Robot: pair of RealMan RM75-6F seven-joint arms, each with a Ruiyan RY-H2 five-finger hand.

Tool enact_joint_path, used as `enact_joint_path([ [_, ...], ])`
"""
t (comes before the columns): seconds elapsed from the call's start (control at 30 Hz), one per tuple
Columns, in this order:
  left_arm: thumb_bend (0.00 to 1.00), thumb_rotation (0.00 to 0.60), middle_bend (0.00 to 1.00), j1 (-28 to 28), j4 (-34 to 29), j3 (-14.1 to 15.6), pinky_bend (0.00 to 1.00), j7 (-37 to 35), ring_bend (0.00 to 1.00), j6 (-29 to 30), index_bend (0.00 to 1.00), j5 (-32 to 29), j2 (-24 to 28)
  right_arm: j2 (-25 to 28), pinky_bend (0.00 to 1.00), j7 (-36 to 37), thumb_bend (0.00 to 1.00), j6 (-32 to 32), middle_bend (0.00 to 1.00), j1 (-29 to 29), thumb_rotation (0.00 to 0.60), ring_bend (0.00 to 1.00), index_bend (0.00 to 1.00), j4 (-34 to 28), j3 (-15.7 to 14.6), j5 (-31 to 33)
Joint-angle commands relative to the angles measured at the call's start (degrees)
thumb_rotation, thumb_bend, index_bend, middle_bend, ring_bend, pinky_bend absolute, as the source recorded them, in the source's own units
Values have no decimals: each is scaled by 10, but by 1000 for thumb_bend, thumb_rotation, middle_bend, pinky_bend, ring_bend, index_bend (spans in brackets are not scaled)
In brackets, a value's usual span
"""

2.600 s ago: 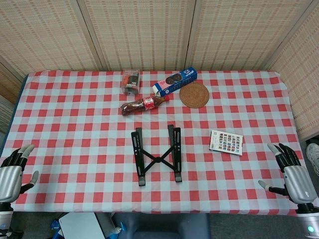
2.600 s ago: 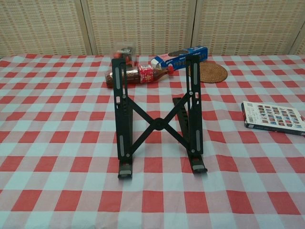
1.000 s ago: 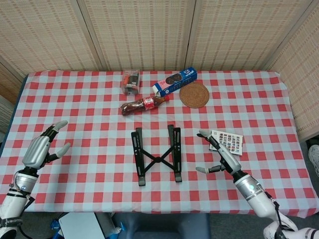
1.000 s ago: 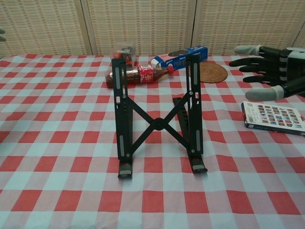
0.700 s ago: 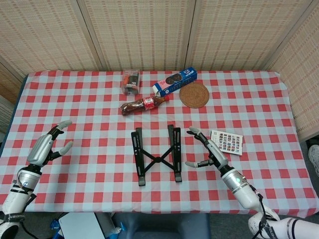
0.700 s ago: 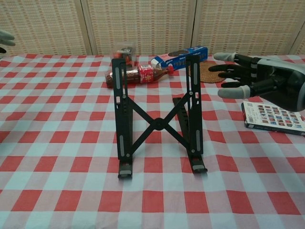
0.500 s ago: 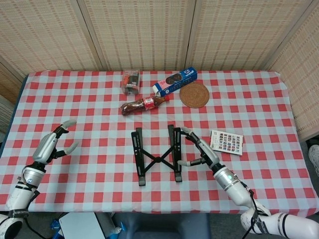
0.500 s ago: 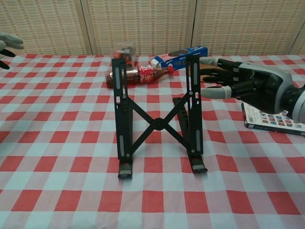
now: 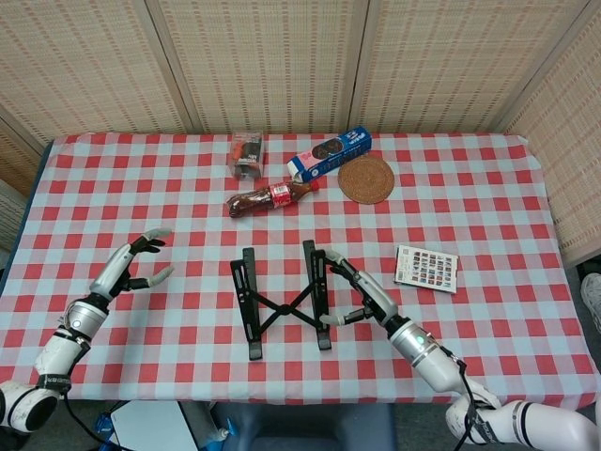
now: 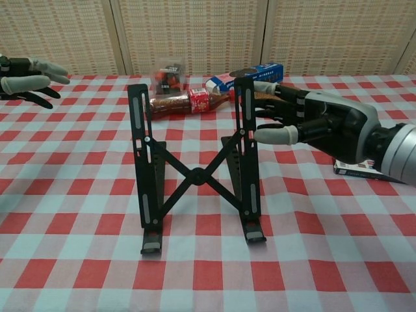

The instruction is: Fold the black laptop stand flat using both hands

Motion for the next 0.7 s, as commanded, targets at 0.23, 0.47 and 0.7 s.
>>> enact_joint_path([
  [0.23,230,316,247,-53,-46,23,294,-232,295,-58,226,70,8,15,38,25,0,23,100,-6,600,4,53,-4,-20,-27],
  [0.47,230,294,275,-80,-61,56,325,-361,314,-40,246,134,22,25,38,46,0,45,100,-9,600,4,53,-5,-40,-53],
  [0.7,230,487,304,-96,-62,91,327,-417,342,9,261,187,40,46,38,49,0,80,100,-16,600,4,53,-24,-68,-96],
])
